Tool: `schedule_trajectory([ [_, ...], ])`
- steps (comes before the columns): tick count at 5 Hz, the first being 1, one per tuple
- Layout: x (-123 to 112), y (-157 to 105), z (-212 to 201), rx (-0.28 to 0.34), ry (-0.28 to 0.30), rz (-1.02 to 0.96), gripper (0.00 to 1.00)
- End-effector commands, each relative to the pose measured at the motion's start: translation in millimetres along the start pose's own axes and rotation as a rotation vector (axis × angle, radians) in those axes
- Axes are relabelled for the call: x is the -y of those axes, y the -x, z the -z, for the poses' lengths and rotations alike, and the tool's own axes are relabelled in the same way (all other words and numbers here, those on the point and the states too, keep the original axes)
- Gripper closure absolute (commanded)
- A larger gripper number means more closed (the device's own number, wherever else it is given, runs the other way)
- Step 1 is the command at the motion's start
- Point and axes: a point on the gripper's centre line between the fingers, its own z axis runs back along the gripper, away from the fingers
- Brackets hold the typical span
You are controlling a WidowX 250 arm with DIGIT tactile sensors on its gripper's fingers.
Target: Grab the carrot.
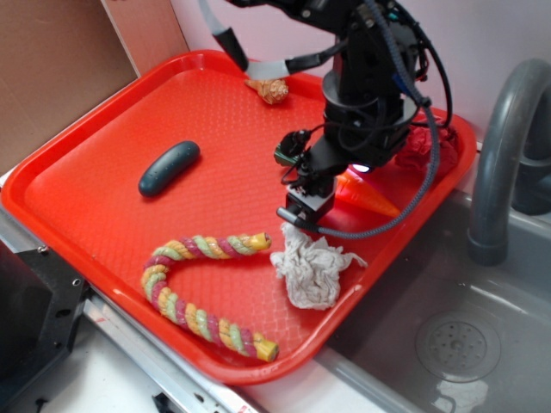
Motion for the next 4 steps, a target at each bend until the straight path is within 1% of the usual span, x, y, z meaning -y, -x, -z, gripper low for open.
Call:
schedule_trajectory([
  [1,8,13,-14,0.038,-0.076,-0.11,1.0],
  [2,12,35,-44,0.038,-0.143,-0.353,1.0],
  [3,11,65,-76,0.021,-0.127,-0.604,1.0],
  [4,15,96,-104,0.01,-0.113,-0.857,1.0],
])
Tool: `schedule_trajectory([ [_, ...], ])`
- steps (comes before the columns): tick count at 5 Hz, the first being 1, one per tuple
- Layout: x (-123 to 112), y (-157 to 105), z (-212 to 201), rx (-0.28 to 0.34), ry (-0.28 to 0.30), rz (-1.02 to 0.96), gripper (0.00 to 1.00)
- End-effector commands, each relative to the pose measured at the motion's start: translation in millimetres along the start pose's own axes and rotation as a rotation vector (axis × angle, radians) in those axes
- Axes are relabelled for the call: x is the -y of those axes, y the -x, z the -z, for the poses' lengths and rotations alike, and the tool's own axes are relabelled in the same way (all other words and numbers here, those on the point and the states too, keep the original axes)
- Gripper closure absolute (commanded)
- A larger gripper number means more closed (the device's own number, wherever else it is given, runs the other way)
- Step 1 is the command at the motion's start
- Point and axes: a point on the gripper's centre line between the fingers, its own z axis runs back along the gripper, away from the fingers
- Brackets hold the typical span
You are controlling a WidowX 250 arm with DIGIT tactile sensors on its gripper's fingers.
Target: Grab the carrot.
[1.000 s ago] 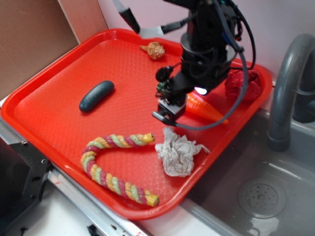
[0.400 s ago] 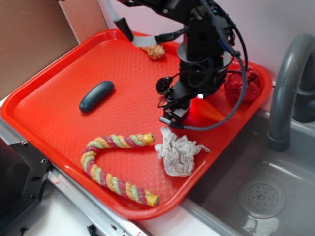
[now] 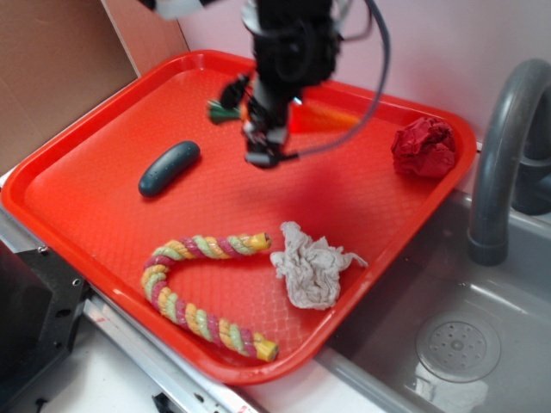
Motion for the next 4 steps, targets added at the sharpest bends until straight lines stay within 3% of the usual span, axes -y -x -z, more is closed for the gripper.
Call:
schedule_trajectory([
  [1,-9,45,-69,0.007,-0.01,-0.514,1.0],
  [2,-6,62,-92,0.0,0.025,-0.767,1.0],
  [3,3,68,-98,0.054,0.046,-0.861,1.0],
  [4,4,69,-94,0.07,0.078,-0.882,1.0],
])
